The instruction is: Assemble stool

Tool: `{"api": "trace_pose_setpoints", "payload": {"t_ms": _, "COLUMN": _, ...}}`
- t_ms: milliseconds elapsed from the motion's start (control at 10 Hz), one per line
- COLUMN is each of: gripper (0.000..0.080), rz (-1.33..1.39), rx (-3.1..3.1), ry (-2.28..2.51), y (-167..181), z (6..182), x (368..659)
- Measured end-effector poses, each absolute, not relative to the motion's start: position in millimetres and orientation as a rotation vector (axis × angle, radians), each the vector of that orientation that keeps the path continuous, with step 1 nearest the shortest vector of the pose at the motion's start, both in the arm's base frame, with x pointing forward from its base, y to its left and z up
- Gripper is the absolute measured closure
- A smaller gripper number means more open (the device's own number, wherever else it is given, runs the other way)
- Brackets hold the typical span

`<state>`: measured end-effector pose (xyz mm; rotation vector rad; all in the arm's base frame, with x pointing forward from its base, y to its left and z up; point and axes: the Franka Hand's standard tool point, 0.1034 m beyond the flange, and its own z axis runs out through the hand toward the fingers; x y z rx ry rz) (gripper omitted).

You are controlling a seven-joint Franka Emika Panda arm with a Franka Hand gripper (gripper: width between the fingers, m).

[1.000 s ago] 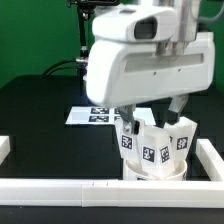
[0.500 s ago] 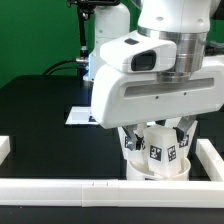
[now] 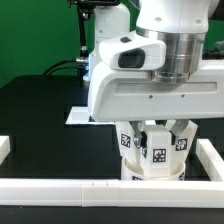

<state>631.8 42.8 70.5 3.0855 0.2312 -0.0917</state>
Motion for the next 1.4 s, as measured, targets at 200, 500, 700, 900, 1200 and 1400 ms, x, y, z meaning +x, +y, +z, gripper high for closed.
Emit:
{"api": "trace_pose_setpoints", "payload": {"t_ms": 200, "gripper": 0.0466, "rz": -0.056, "rx": 3.076, "ry": -0.373, "y": 46.5, "z": 70.0, "x": 634.5}}
{"api": "trace_pose_setpoints", "payload": {"t_ms": 500, "gripper": 0.0466, "rz": -0.011, "rx": 2.999, "ry": -1.152, "y": 52.8, "z": 68.5, "x": 639.3}}
{"api": "trace_pose_setpoints", "payload": {"t_ms": 700, "gripper": 0.0466, "rz": -0.015, "rx": 2.925, "ry": -1.331, "y": 53.7, "z": 68.8, "x": 640.1}}
{"api": "trace_pose_setpoints", "payload": {"t_ms": 900, "gripper": 0.0466, "rz": -0.023, "rx": 2.835, "ry": -1.516, "y": 55.9, "z": 69.2, "x": 640.2}}
{"api": "trace_pose_setpoints", "payload": {"t_ms": 1200, "gripper": 0.0466, "rz": -0.011, "rx": 2.192, "ry": -2.402, "y": 75.3, "z": 72.5, "x": 647.8}}
{"api": "trace_pose_setpoints", "payload": {"t_ms": 1400, "gripper": 0.0466, "rz": -0.008, "rx": 1.946, "ry": -2.638, "y": 83.7, "z": 72.2, "x": 648.5}}
